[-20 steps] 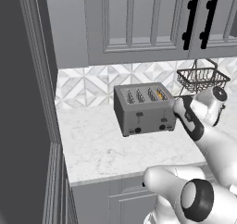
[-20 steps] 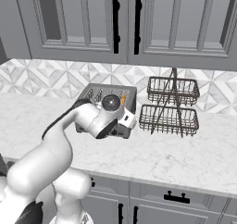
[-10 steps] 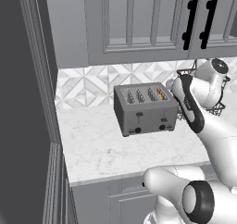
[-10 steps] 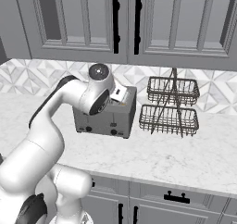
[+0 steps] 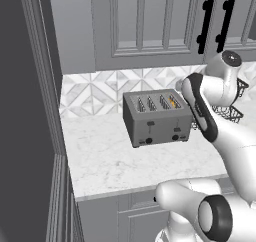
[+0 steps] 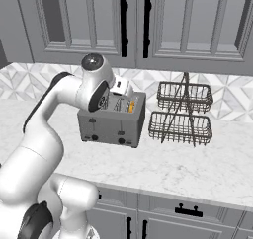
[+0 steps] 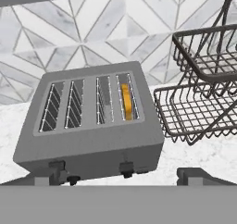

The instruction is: Start the toaster. Once the lever pops up, take the bread to the plate on the dining counter.

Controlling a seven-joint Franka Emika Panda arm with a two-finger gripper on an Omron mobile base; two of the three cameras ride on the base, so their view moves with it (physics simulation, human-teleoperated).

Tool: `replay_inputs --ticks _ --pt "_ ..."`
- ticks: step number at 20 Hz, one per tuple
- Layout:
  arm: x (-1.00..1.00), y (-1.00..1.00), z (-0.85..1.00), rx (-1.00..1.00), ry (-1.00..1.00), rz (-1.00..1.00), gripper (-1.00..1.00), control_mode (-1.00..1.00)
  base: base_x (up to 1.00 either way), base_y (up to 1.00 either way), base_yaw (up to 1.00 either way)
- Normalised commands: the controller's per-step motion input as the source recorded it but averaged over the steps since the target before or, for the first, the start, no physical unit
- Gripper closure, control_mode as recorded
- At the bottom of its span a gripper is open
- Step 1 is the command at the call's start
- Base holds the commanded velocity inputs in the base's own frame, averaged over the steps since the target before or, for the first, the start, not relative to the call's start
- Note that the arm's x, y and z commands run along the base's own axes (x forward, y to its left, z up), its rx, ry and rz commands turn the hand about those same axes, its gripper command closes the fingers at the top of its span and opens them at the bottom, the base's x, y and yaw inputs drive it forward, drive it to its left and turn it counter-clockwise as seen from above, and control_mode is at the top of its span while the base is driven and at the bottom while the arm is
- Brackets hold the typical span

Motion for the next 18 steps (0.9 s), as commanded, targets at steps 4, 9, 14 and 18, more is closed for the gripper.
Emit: replay_inputs --ticks 4,9,14,18 --pt "-0.26 0.00 0.38 -0.06 -0.13 0.00 -1.00 -1.00 0.00 0.00 0.00" --pt "-0.18 0.00 0.37 -0.06 -0.14 0.00 -1.00 -1.00 0.00 0.00 0.00" --pt "-0.01 0.02 0.09 -0.01 -0.02 0.00 -1.00 -1.00 0.00 0.00 0.00" --pt "0.00 0.00 0.00 0.00 0.00 0.00 -1.00 -1.00 0.00 0.00 0.00"
